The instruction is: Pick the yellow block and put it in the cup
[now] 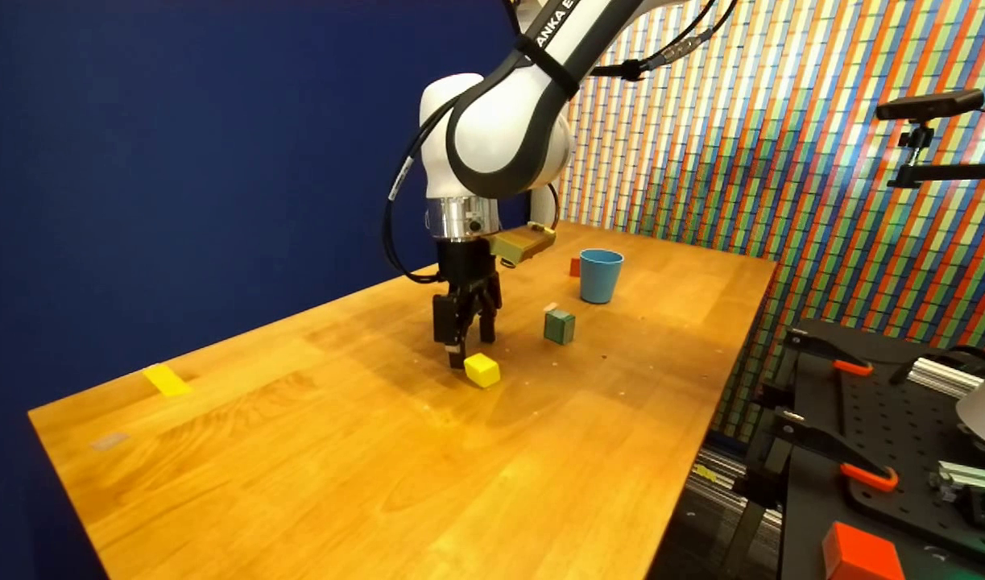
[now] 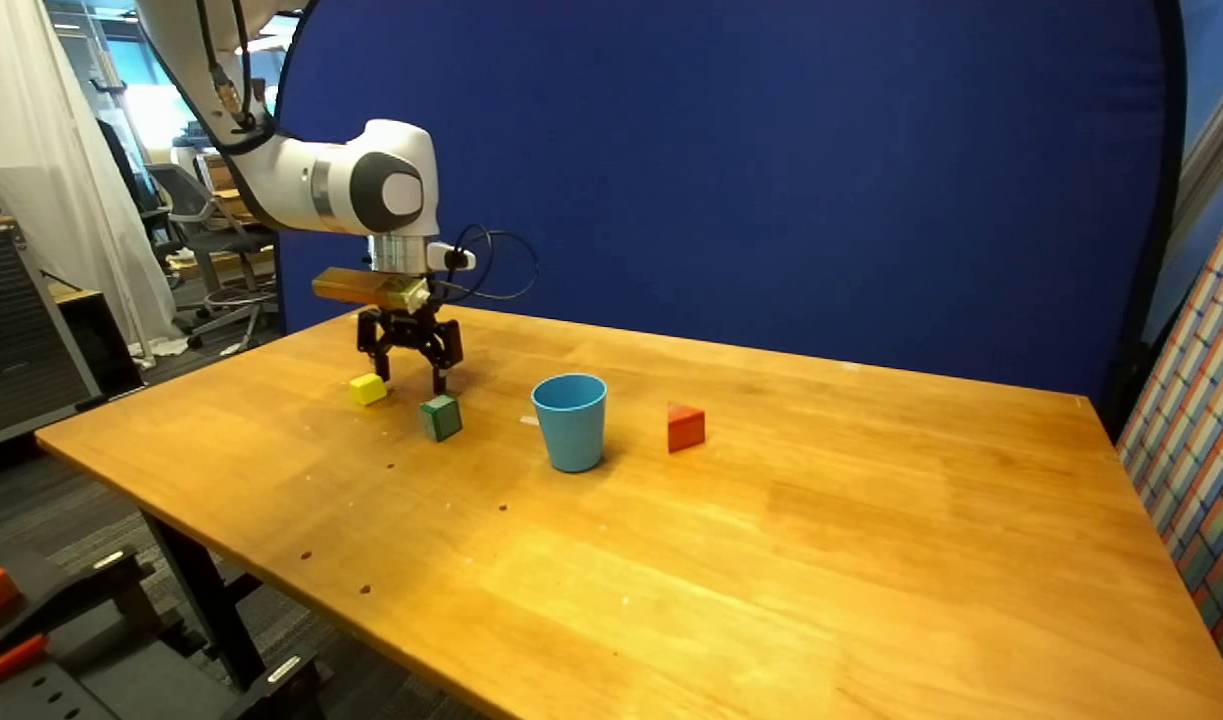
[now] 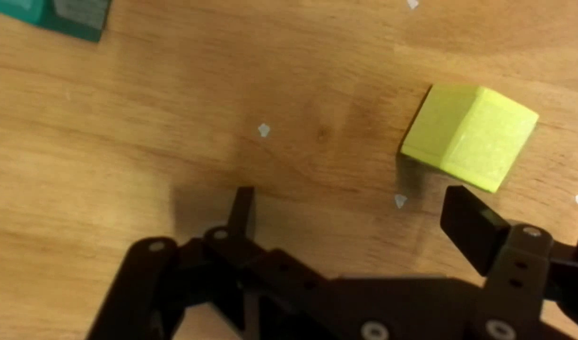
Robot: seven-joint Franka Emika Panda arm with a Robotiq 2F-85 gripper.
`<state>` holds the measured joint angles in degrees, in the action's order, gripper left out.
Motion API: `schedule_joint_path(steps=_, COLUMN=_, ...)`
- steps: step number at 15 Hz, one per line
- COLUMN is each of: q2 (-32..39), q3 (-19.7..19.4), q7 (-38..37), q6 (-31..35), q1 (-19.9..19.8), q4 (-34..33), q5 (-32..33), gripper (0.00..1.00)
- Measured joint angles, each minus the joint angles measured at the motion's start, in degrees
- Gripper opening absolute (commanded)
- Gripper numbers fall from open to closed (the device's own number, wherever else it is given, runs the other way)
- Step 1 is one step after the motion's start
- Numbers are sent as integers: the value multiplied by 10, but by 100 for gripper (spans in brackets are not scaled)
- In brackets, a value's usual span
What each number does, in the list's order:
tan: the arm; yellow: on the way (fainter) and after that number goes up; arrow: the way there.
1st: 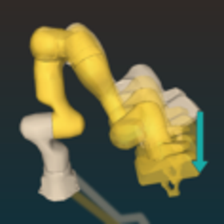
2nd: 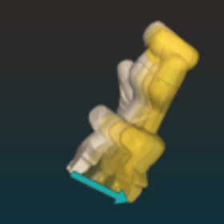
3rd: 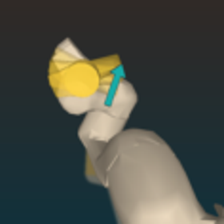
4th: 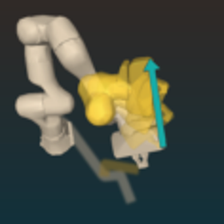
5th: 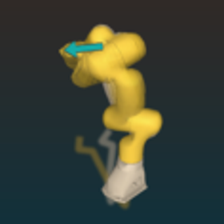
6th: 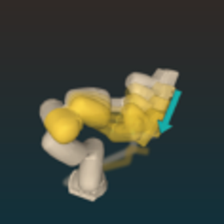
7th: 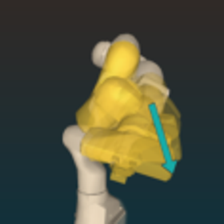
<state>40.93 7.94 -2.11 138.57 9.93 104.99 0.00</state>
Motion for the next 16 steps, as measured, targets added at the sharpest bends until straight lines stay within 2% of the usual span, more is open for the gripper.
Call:
schedule_joint_path(steps=5, q2=-14, q3=17, q7=-1, q6=0, q1=1, q4=27, q5=-17, gripper=100)
schedule_joint_path(steps=6, q2=-17, q3=21, q7=-2, q6=0, q1=1, q4=33, q5=-19, gripper=90)
schedule_joint_path(steps=7, q2=-20, q3=24, q7=-2, q6=0, q1=1, q4=39, q5=-20, gripper=74)
schedule_joint_path(steps=13, q2=-36, q3=30, q7=-13, q6=0, q1=9, q4=68, q5=-24, gripper=27)
schedule_joint_path(steps=14, q2=-39, q3=30, q7=-16, q6=0, q1=11, q4=71, q5=-24, gripper=21)
schedule_joint_path(steps=16, q2=-45, q3=29, q7=-22, q6=0, q1=17, q4=75, q5=-24, gripper=21)
